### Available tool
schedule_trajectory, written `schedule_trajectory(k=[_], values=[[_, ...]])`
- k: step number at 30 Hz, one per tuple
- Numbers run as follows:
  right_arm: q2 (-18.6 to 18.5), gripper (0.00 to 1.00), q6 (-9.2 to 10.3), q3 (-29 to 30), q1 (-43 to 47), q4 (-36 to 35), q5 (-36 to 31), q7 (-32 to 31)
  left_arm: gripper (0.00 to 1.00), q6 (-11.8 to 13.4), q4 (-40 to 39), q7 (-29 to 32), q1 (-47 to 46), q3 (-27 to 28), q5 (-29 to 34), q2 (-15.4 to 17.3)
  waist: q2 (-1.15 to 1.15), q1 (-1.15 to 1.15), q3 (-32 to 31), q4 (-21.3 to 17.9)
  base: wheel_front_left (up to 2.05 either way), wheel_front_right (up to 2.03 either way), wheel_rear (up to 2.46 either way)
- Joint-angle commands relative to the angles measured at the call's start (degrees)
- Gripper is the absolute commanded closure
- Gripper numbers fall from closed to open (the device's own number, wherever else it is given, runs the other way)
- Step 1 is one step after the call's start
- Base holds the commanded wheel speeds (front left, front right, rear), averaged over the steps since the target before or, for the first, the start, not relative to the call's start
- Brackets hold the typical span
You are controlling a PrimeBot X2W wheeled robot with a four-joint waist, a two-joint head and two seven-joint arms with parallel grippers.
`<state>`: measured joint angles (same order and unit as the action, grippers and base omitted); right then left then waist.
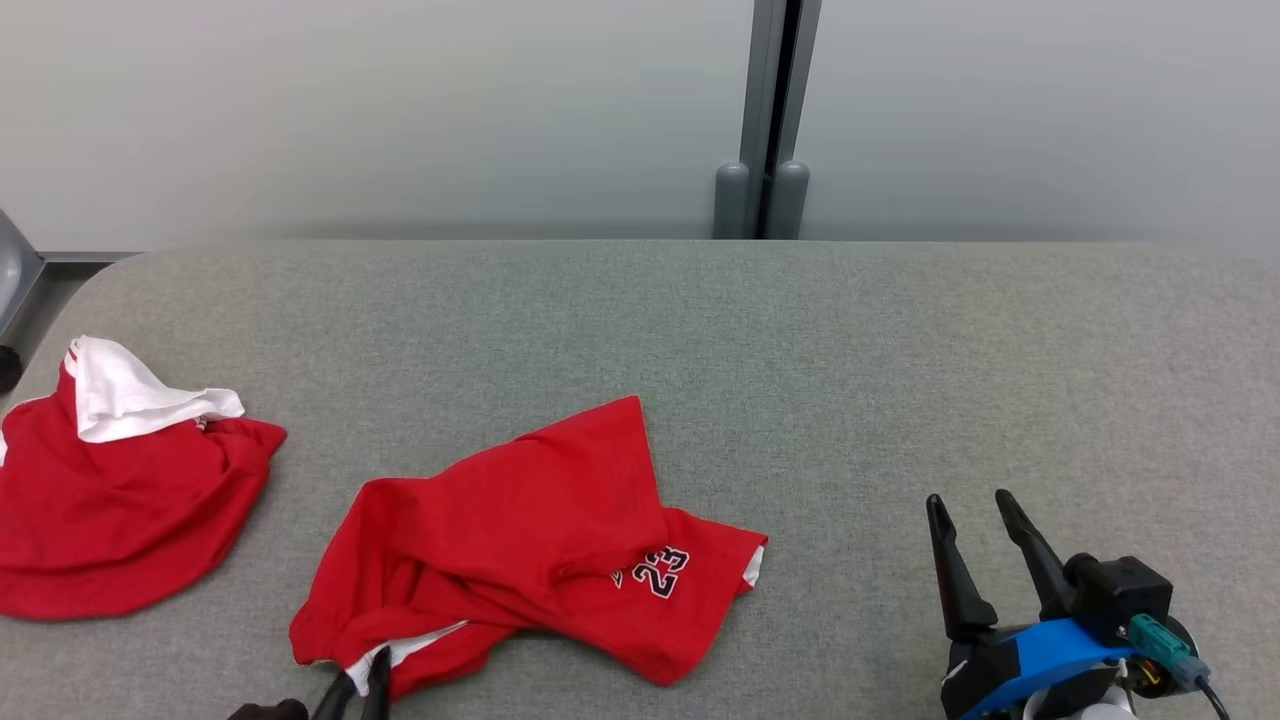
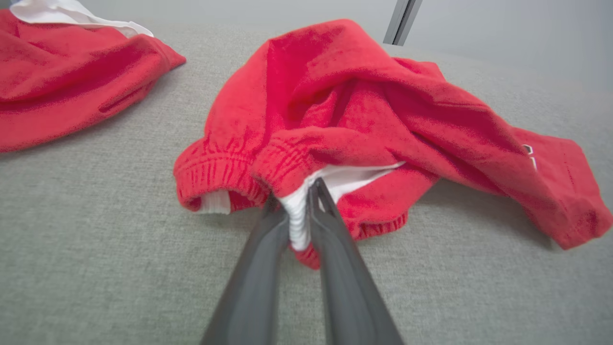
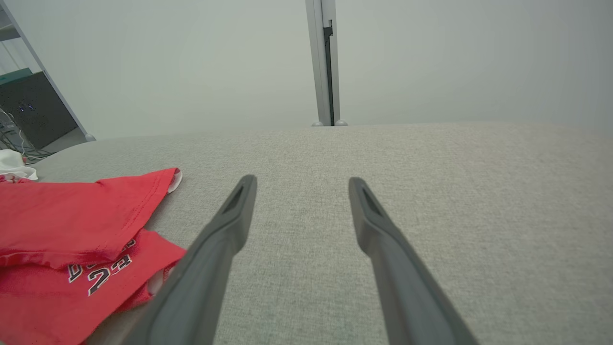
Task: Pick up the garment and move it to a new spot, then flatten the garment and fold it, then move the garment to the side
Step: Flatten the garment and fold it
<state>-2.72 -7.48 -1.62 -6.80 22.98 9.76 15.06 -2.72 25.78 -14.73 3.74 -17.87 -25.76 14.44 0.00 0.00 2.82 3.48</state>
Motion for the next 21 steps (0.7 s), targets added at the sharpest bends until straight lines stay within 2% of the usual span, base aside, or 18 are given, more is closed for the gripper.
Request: schedule_trajectory(k=[1,6,9,12,17,21], values=[[-0.31,0.00,-0.03,-0.15,0.72,0.20,0.44,0.18,0.00,0.61,-1.40,-0.25,-0.25,0.71,-0.22,0.10,0.00,0.00,-0.16,-0.16,0.00,0.00,0.00],[-0.32,0.00,-0.03,0.55,0.92,0.22,0.13,0.18,0.00,2.52,-9.10,-0.49,-0.97,6.08,1.52,-1.02,0.00,0.00,-0.54,-0.55,0.00,0.00,0.00],[-0.30,0.00,-0.03,1.01,1.19,0.30,-0.27,0.18,0.00,2.97,-14.29,-0.48,-0.51,11.57,3.19,-3.05,0.00,0.00,-0.81,-0.79,0.00,0.00,0.00],[-0.32,0.00,-0.03,1.15,1.13,0.52,-0.41,0.18,0.00,3.75,-16.68,-0.48,-0.41,14.68,5.26,-4.66,0.00,0.00,-1.02,-0.95,0.00,0.00,0.00],[-0.32,0.00,-0.03,0.99,0.73,0.58,-0.48,0.18,0.00,3.59,-16.72,-0.49,-1.71,18.94,9.40,-5.77,0.00,0.00,-0.96,-1.37,0.00,0.00,0.00],[-0.31,0.00,-0.03,1.05,0.29,0.61,-0.50,0.18,0.00,2.32,-14.48,-0.49,-2.32,20.86,12.14,-6.43,0.00,0.00,-0.58,-1.86,0.00,0.00,0.00]])
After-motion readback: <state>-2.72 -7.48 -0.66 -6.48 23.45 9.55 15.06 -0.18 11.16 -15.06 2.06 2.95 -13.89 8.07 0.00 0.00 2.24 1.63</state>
